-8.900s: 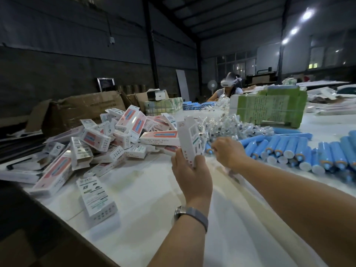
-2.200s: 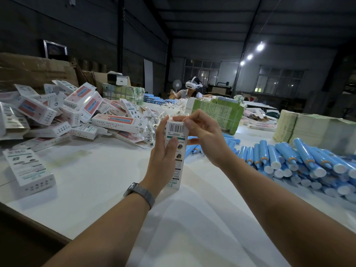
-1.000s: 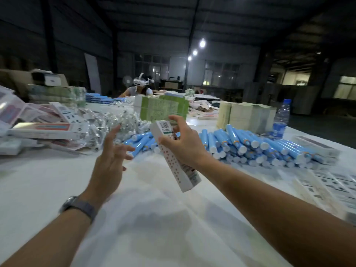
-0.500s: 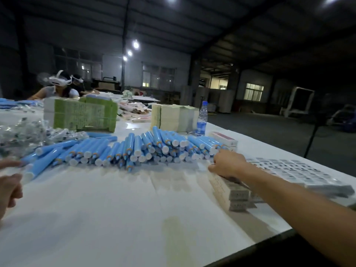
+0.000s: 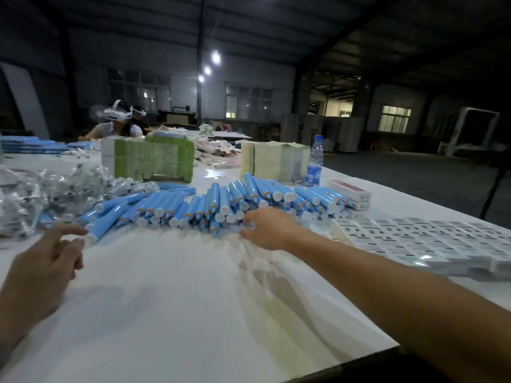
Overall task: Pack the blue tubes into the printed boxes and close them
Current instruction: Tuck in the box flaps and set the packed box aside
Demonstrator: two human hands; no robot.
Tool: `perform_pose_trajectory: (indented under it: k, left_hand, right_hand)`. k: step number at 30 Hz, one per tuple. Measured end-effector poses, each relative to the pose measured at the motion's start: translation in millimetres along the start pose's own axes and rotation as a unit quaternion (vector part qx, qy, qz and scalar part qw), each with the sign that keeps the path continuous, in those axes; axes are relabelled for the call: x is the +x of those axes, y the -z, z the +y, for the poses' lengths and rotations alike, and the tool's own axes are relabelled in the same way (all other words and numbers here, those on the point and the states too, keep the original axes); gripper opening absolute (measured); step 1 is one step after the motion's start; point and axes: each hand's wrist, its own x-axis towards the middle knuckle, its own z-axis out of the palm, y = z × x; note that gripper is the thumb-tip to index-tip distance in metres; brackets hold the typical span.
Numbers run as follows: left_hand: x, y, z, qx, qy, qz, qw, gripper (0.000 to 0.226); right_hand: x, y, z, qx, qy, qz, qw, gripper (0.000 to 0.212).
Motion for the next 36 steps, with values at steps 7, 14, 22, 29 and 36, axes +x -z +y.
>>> perform_pose_trajectory:
  k: [7,14,22,29,36]
  left_hand:
    - [-20,19,44,0.060,0.016,0.040,0.997,0.021]
    - [-16,33,43,0.132,0.091,0.077,0.984,0.019]
    - [5,104,1,0.480,0.157,-0.020,0.863,0.048]
    - [-16,204,-24,0.533,0.442,-0.053,0.720,0.065]
    - [-19,204,-6,0.506,0.412,-0.084,0.753,0.055]
  right_hand:
    - [33,-48,-161,0.080,0.155,-0.048,0.983,0.058]
    - [37,-78,-198,0.064,0.216,-0.086,0.970,0.053]
    - [43,-79,-203,0.054,0.222,-0.089,0.969,0.052]
    - [43,-81,-208,0.067,0.227,-0.082,0.968,0.049]
    - [42,-82,-206,0.072,0.224,-0.083,0.968,0.050]
